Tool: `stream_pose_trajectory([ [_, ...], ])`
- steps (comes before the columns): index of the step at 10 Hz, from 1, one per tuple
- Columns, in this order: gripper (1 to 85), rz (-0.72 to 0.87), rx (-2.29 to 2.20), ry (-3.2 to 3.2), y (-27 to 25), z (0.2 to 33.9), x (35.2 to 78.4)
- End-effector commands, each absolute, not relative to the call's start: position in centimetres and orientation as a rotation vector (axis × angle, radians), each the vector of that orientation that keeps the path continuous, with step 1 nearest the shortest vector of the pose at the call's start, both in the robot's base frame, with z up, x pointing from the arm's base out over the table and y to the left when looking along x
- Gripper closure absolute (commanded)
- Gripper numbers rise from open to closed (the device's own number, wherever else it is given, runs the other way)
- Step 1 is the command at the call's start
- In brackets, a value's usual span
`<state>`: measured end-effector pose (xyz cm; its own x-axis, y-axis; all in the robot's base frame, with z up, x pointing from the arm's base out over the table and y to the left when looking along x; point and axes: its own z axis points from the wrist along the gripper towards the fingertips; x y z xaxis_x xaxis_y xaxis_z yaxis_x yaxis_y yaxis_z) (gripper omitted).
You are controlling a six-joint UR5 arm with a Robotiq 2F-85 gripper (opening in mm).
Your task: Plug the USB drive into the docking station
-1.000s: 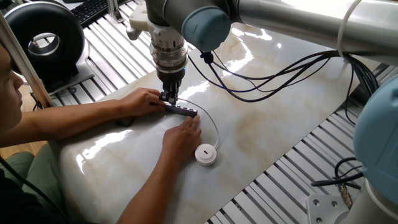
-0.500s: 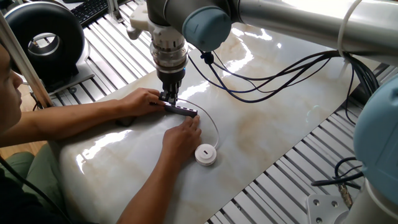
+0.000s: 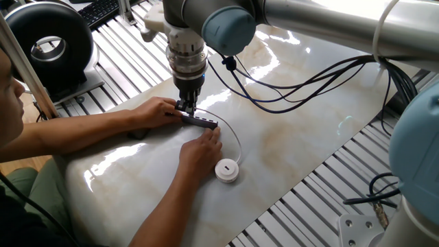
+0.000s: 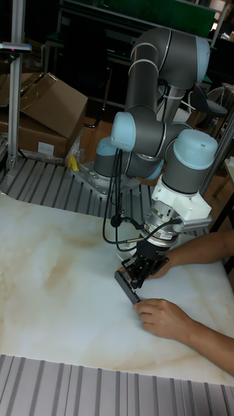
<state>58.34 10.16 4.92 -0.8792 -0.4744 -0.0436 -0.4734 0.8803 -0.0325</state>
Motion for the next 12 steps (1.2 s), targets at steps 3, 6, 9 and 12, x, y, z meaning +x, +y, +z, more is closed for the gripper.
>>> stream_pose_trajectory([
  [3,84.3,0.038,-0.664,3.01,11.0,4.7,58.5],
  [6,84.3,0.029,-0.689,3.029,10.3,5.6,57.8],
  [9,84.3,0.012,-0.68,3.024,10.0,5.0,58.1],
  [12,84.3,0.019,-0.677,3.022,10.1,5.0,58.1],
])
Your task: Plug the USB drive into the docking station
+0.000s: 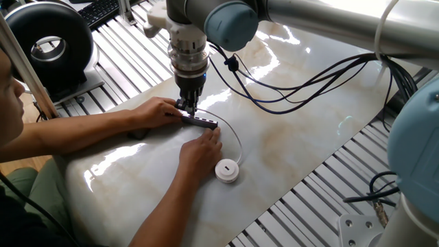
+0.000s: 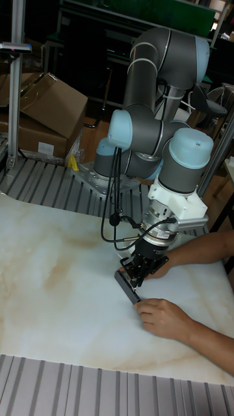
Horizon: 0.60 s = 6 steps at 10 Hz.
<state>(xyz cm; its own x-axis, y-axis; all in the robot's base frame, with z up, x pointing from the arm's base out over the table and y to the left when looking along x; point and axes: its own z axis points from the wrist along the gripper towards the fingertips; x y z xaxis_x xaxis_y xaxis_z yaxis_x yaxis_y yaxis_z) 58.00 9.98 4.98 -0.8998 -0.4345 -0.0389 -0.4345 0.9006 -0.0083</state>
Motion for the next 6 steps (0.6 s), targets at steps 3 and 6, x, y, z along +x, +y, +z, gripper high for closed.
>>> stream_pose_trajectory([
  [3,84.3,0.021,-0.661,3.026,10.32,5.09,58.23],
  [6,84.3,0.017,-0.659,3.028,10.26,5.17,58.38],
])
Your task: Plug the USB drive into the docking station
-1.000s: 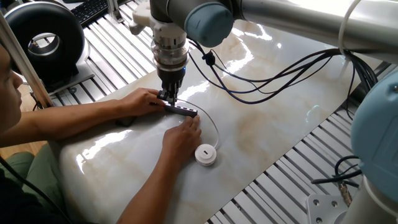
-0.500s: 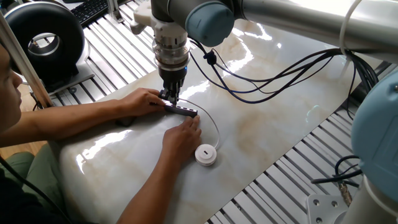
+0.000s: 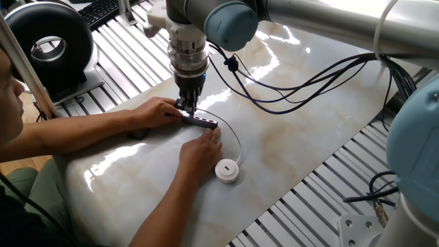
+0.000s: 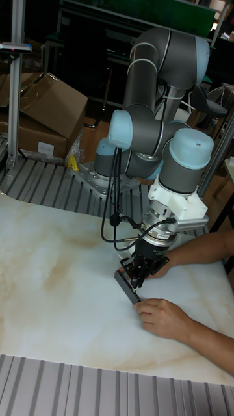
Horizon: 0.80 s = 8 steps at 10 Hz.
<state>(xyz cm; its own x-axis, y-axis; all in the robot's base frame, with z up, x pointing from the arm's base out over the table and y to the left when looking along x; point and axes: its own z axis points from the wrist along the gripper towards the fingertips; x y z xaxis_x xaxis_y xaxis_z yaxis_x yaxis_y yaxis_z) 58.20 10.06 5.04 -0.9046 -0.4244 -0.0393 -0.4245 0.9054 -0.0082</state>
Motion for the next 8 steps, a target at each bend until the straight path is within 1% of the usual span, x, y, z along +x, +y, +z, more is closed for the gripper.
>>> stream_pose_trajectory([
  [1,84.3,0.015,-0.659,3.029,10.29,5.12,58.43],
  [8,84.3,-0.002,-0.665,3.022,10.14,4.57,58.91],
])
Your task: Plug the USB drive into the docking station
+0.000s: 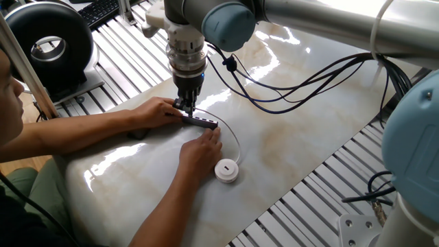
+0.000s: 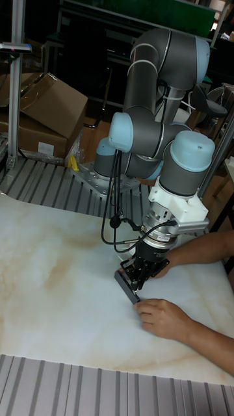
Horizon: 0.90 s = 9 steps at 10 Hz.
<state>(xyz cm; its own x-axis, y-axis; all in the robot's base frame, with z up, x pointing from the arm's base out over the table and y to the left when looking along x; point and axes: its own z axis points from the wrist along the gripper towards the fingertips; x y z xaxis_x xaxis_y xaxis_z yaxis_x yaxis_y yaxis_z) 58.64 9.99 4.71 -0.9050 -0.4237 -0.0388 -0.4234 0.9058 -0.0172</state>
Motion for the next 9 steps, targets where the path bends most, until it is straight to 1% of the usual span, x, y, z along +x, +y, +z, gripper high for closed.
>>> stream_pose_trajectory([
  [1,84.3,-0.006,-0.668,3.022,10.14,4.45,58.9],
  [4,84.3,-0.006,-0.693,3.026,9.9,5.01,58.56],
  [9,84.3,-0.011,-0.689,3.027,9.82,4.68,58.58],
])
